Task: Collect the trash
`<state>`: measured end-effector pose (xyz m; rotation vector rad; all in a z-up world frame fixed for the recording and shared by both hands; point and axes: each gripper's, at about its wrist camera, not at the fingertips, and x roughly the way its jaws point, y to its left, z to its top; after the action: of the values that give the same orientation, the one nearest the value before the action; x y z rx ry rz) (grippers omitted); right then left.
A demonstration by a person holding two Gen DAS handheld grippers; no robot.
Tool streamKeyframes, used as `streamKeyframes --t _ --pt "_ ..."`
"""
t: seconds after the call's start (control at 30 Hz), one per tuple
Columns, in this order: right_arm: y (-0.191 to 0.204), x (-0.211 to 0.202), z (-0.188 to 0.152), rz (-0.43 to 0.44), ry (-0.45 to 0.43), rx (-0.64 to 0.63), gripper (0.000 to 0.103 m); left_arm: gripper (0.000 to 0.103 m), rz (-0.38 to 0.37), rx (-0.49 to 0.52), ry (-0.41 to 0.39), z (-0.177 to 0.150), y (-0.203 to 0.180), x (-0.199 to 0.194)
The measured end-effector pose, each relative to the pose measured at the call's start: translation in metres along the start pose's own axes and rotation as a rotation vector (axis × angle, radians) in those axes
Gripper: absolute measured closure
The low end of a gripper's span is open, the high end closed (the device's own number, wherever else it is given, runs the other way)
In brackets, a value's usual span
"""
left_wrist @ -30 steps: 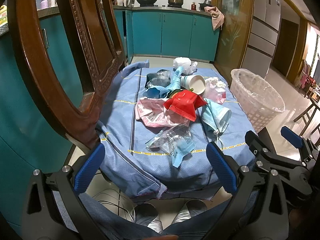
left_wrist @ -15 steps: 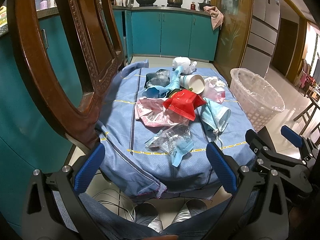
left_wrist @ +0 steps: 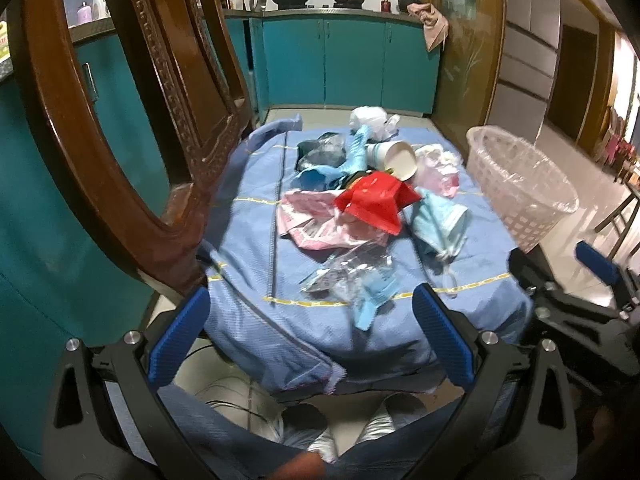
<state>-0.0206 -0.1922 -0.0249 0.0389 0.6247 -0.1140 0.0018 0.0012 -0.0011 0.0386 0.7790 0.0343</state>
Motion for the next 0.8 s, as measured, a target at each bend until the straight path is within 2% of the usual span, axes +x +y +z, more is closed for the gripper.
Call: streamKeyframes --t 0.37,0.47,0.53,0.67,0.8 --pt "0.002 -0.003 -0.002 0.036 -0.008 0.016 0.002 0.002 -0.033 0.019 0.042 -0.003 -0.002 0.007" --pt "0.000 -0.004 -0.003 0.050 -0.015 0.028 0.002 0.002 -0.028 0.025 0.040 -0.005 -0.004 0.006" --pt "-0.002 -0.004 -0.002 0.056 -0.021 0.042 0.002 0.002 -0.088 0.022 0.029 -0.007 -0.004 0.005" --pt "-0.002 -0.004 -0.002 0.066 -0.023 0.052 0.002 0.002 -0.087 0.073 0.015 -0.011 -0.014 0.005" --pt "-0.004 -0.005 -0.001 0.072 -0.031 0.063 0.002 0.003 -0.084 0.023 -0.001 -0.011 -0.011 0.006"
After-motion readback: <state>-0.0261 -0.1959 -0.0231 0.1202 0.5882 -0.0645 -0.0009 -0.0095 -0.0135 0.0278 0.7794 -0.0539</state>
